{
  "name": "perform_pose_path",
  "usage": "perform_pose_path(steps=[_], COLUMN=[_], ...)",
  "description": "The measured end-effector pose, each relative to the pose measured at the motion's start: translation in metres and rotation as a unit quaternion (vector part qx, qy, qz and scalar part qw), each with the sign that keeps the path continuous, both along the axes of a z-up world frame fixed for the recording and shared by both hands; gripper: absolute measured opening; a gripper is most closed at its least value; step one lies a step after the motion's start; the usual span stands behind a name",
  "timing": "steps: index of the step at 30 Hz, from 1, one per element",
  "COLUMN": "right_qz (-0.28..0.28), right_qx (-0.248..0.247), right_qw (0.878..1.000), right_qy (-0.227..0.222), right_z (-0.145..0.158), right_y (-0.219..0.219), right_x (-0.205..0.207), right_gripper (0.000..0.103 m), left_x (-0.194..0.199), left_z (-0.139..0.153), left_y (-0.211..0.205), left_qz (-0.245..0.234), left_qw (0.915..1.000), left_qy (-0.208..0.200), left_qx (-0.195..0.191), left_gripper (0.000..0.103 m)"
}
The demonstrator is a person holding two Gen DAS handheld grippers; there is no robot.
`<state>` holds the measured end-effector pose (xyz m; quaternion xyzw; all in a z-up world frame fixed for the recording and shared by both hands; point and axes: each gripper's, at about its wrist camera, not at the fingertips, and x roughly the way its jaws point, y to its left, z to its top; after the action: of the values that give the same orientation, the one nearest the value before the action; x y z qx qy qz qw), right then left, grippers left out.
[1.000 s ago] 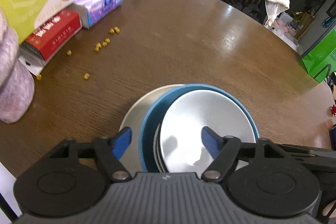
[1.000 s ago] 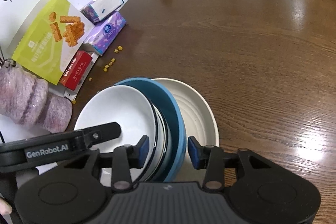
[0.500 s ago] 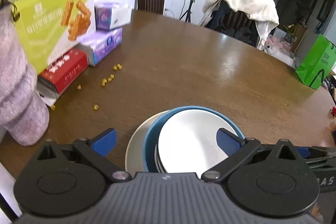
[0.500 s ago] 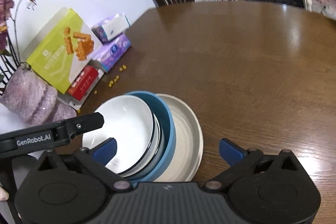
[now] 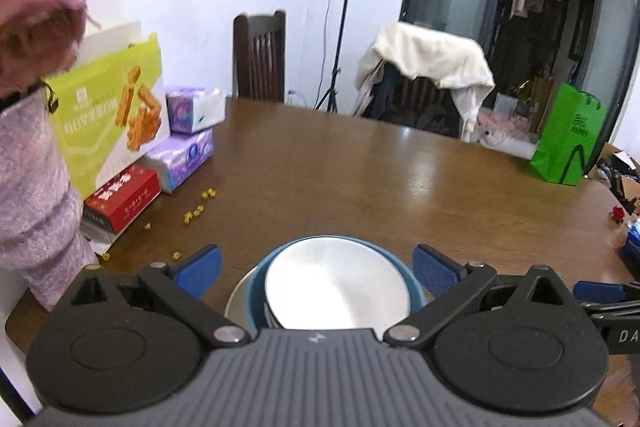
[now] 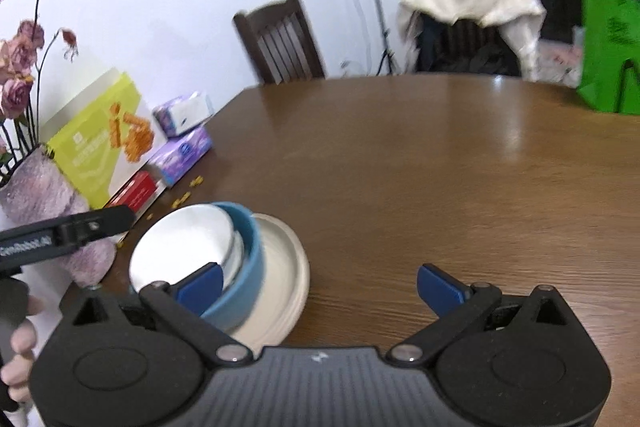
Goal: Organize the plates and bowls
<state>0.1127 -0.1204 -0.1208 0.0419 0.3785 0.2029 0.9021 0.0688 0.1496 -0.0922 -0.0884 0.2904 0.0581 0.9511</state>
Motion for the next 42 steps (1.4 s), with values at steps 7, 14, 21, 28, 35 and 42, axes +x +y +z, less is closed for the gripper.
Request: perform_pose_path(steps=[7,14,21,28,35,42], right_qz=[-0.055,-0.104,-0.131,-0.156,-0.159,-0.158], right_qx=[-0.015,-0.035,-0.041,-0.046,-0.040,-0.039], right_qw=[0.996,0.989,0.984,0.979,0.976,0.977], right_qy=[-0.064,-0.102,-0.116,-0.127,-0.141,-0.141], right_z=[0.011,0.019,0.025,0.030,0.036,0.037], right_y=[-0.052,-0.096,-0.123,-0.132,-0.132,-0.131], right_x=[-0.057,-0.128,-0.197,-0.249,-0.285,-0.306], right_gripper=[0.103,0.103,0.103,0.103,0.103,0.103], left_x=[-0.031,-0.078,-0.132,-0.170,-0.203,-0.221], left_z=[0.013,0.016,0.023,0.028,0.029,0.027], left_y=[-0.036,-0.073,-0.093,-0.103,-0.103,-0.101], left_qz=[-0.013,-0.027,-0.033,-0.048,-0.051,-0.050], left_qw=[0.9995,0.9992,0.9987,0.9980,0.9974,0.9974], left_qy=[-0.027,-0.029,-0.037,-0.036,-0.043,-0.046], left_qx=[0.005,0.011,0.014,0.019,0.027,0.023], left_gripper=[0.103,0.103,0.103,0.103,0.103,0.103])
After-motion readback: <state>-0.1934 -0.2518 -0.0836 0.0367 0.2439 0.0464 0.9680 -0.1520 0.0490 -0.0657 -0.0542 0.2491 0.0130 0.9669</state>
